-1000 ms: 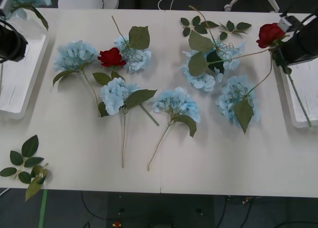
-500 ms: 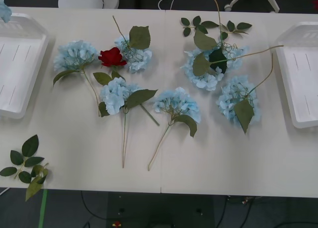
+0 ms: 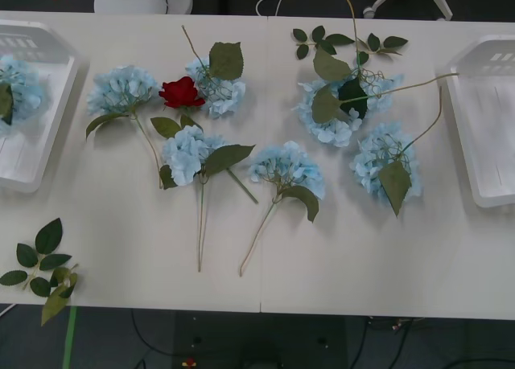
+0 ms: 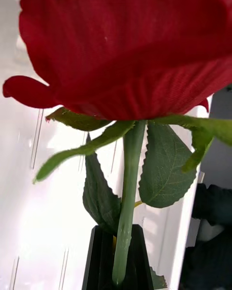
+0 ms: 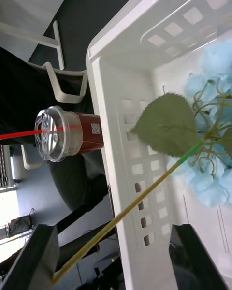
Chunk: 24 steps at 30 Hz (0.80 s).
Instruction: Place the red flowers into the right box and the blue flowers into the left box. If a person shows an open palm, hand one flower to the person first, then continue sorting.
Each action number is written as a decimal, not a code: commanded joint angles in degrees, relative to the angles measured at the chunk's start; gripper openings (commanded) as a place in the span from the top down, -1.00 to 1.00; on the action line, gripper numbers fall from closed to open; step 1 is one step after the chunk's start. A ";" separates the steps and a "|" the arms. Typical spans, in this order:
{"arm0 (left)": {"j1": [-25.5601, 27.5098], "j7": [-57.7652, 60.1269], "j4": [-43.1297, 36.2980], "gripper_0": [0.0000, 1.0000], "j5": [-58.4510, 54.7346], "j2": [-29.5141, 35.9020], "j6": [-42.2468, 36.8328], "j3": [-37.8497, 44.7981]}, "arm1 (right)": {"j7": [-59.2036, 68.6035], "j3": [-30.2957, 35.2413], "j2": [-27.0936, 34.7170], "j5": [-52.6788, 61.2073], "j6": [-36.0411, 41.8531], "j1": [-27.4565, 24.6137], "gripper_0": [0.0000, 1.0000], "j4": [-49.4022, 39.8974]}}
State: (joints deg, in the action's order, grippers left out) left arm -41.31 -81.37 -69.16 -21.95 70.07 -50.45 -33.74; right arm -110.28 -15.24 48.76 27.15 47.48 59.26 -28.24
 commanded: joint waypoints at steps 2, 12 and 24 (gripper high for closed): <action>-1.93 0.77 0.34 -0.88 -0.03 -0.29 1.67 0.52 | 1.30 0.65 -2.36 -1.04 -3.88 1.56 1.00 3.01; -1.58 1.47 -2.65 -1.00 -25.25 2.44 0.27 3.50 | 3.23 0.65 -3.59 -1.31 -10.83 -1.61 1.00 3.54; 16.26 10.53 -20.31 -1.00 -53.82 2.62 -10.46 23.54 | 3.23 0.91 -2.01 -3.77 -10.12 -1.61 -0.33 3.54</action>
State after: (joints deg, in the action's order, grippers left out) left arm -30.90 -79.97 -83.89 -73.26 70.11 -60.42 -14.64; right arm -108.87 -15.23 45.60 23.56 36.70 57.78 -24.12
